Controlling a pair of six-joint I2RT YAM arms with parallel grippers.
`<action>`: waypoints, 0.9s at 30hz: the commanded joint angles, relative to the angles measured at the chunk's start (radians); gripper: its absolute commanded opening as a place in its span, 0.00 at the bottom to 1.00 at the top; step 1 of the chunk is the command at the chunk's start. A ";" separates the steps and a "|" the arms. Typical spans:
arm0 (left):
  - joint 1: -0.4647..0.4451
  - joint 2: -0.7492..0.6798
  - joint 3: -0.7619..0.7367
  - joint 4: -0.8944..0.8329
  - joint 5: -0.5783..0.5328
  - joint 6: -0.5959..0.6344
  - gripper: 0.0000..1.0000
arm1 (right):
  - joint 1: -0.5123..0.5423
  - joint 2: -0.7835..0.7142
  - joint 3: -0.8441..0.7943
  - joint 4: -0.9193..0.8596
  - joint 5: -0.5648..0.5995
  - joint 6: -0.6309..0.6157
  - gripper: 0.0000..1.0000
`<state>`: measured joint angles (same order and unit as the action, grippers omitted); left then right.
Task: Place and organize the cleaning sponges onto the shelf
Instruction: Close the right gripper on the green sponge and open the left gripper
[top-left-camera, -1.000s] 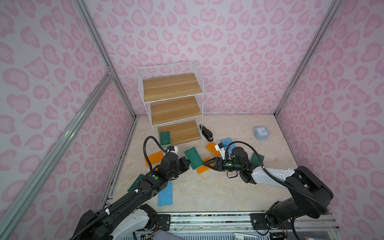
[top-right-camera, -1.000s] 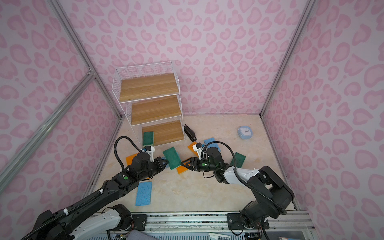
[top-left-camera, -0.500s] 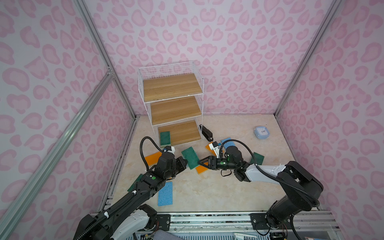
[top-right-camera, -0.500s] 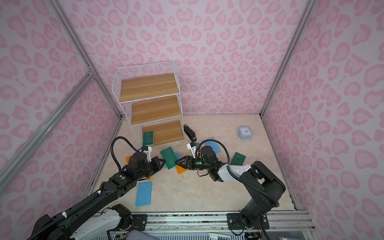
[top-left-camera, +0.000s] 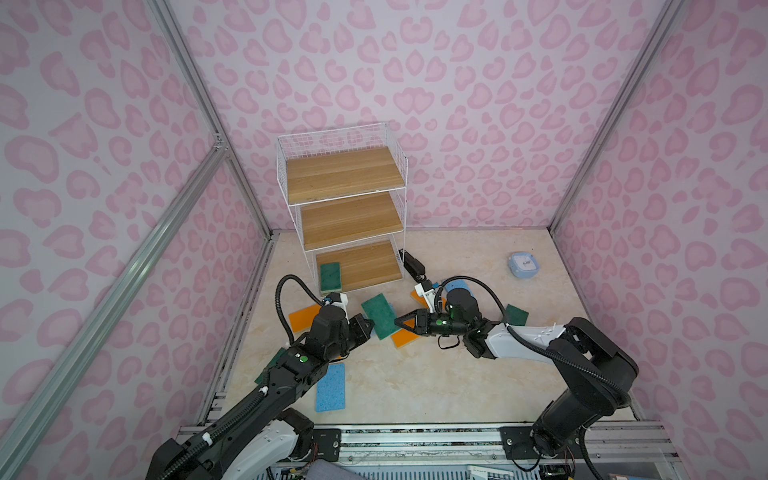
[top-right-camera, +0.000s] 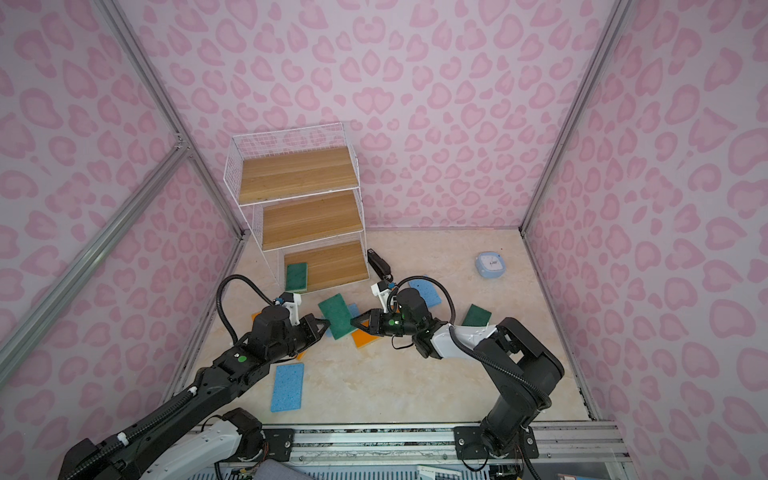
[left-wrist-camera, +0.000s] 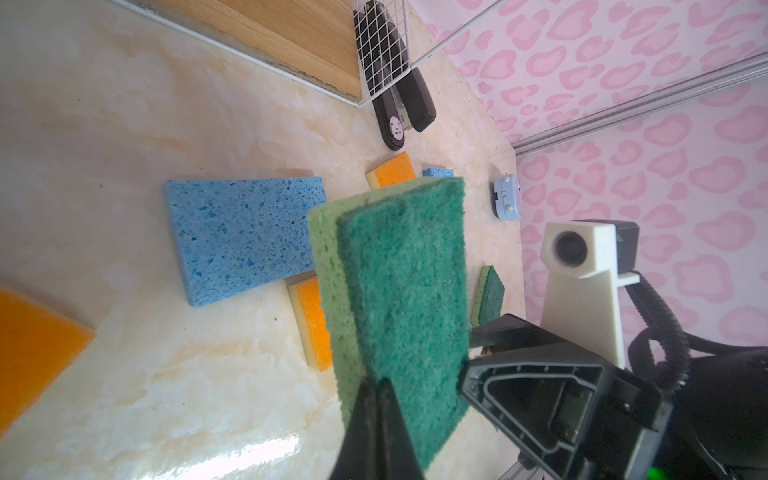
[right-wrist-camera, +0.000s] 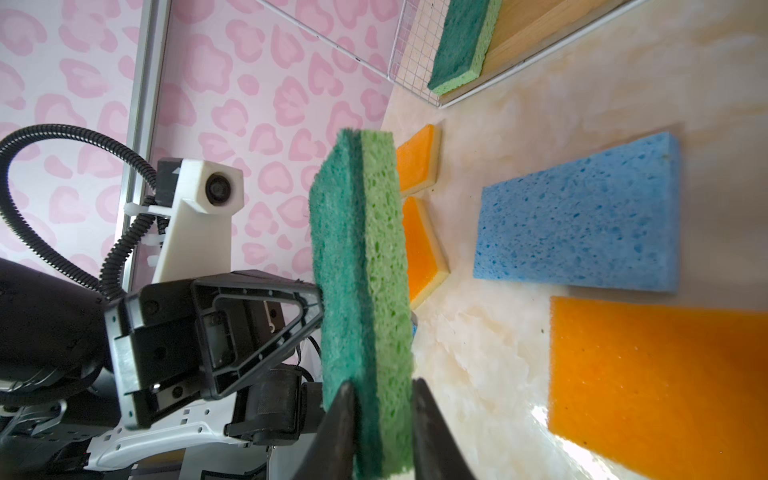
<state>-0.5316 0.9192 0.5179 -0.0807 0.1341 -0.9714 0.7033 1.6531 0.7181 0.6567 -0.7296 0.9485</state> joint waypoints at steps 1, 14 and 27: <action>0.004 -0.001 -0.004 0.011 0.005 -0.007 0.04 | 0.002 0.011 0.004 0.001 0.005 -0.012 0.12; 0.012 -0.086 -0.004 -0.086 -0.035 0.022 0.98 | -0.006 0.052 0.024 0.011 0.032 -0.008 0.00; 0.111 -0.302 -0.076 -0.287 -0.072 0.068 0.98 | -0.015 0.209 0.172 -0.011 0.101 0.014 0.00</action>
<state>-0.4385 0.6392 0.4522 -0.3141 0.0780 -0.9295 0.6903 1.8336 0.8658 0.6487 -0.6579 0.9512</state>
